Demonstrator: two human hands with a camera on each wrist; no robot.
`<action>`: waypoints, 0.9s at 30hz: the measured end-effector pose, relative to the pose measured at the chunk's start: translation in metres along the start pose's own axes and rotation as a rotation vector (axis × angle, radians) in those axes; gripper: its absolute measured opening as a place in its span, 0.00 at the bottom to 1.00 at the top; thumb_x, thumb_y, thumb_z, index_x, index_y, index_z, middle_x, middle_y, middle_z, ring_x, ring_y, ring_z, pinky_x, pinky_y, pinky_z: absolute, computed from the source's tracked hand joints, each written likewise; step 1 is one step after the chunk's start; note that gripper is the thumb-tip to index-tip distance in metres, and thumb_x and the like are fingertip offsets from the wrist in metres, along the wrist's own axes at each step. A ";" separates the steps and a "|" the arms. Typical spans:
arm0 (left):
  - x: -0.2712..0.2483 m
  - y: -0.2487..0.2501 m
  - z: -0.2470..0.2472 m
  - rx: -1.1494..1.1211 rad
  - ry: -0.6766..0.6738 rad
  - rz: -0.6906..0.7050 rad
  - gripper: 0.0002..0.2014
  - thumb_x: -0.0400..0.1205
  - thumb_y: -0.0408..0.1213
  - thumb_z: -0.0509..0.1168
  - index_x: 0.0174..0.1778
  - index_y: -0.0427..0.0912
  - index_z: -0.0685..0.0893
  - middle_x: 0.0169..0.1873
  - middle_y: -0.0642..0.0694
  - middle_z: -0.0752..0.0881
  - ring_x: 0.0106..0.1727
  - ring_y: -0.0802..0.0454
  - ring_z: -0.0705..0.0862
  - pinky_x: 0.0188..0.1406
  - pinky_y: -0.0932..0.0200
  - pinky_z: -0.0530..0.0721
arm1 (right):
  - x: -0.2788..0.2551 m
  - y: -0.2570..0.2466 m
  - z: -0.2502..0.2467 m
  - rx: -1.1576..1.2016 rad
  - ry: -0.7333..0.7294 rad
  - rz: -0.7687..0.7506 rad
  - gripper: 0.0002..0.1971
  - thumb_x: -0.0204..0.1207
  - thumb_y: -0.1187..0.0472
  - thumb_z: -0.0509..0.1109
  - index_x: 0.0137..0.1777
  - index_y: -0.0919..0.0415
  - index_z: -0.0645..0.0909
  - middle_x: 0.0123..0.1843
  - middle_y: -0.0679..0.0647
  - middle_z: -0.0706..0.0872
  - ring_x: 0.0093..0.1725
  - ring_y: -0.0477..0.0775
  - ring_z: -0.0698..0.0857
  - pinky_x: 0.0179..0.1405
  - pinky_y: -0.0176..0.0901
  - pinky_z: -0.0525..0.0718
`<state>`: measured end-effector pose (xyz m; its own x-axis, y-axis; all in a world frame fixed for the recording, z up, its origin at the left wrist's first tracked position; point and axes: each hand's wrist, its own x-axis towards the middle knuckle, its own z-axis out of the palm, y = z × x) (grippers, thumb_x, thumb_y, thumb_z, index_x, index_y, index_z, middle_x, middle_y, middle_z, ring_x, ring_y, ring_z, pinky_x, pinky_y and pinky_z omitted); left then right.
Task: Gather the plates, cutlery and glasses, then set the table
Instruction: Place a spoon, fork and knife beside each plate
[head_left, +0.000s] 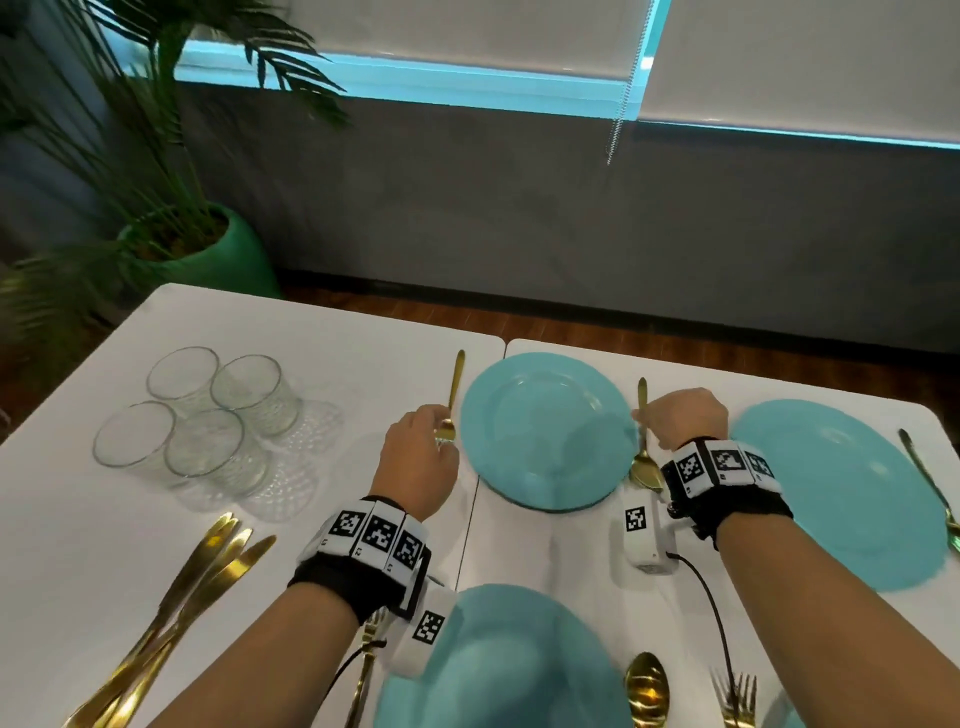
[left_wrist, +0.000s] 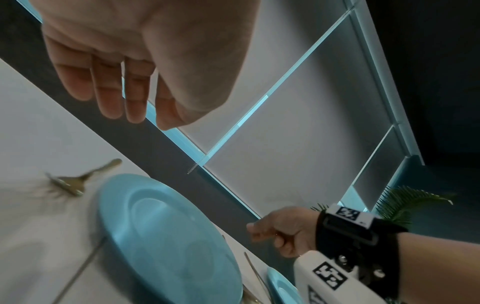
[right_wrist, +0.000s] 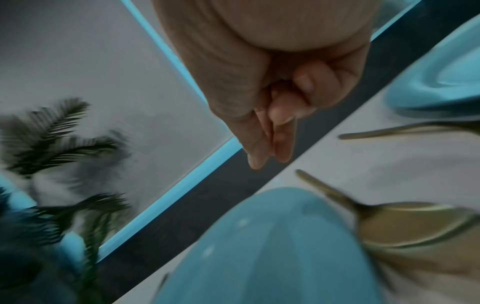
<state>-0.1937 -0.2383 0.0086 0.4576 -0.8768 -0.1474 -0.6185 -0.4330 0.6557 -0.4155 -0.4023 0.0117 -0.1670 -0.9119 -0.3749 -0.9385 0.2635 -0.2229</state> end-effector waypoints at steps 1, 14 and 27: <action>-0.005 -0.009 -0.007 0.010 0.004 -0.016 0.20 0.82 0.32 0.60 0.72 0.39 0.72 0.67 0.41 0.78 0.68 0.44 0.76 0.71 0.51 0.73 | -0.012 -0.009 -0.001 0.017 0.015 -0.058 0.19 0.76 0.47 0.69 0.50 0.65 0.86 0.46 0.57 0.88 0.48 0.58 0.85 0.45 0.40 0.76; -0.091 -0.184 -0.116 0.528 -0.170 -0.664 0.28 0.79 0.51 0.64 0.69 0.38 0.67 0.67 0.41 0.72 0.71 0.45 0.73 0.70 0.53 0.72 | -0.199 -0.152 0.079 0.120 -0.162 -0.496 0.12 0.75 0.52 0.71 0.49 0.59 0.90 0.49 0.56 0.90 0.49 0.57 0.87 0.58 0.49 0.86; -0.100 -0.234 -0.117 0.419 -0.320 -0.579 0.25 0.76 0.40 0.71 0.65 0.36 0.71 0.64 0.41 0.80 0.65 0.46 0.82 0.61 0.59 0.81 | -0.259 -0.157 0.142 0.133 -0.290 -0.528 0.08 0.74 0.57 0.73 0.49 0.59 0.89 0.53 0.52 0.91 0.56 0.53 0.86 0.59 0.44 0.84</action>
<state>-0.0201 -0.0248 -0.0437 0.6140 -0.4772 -0.6287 -0.5564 -0.8267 0.0841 -0.1817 -0.1628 0.0158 0.4167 -0.8119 -0.4088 -0.8231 -0.1461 -0.5488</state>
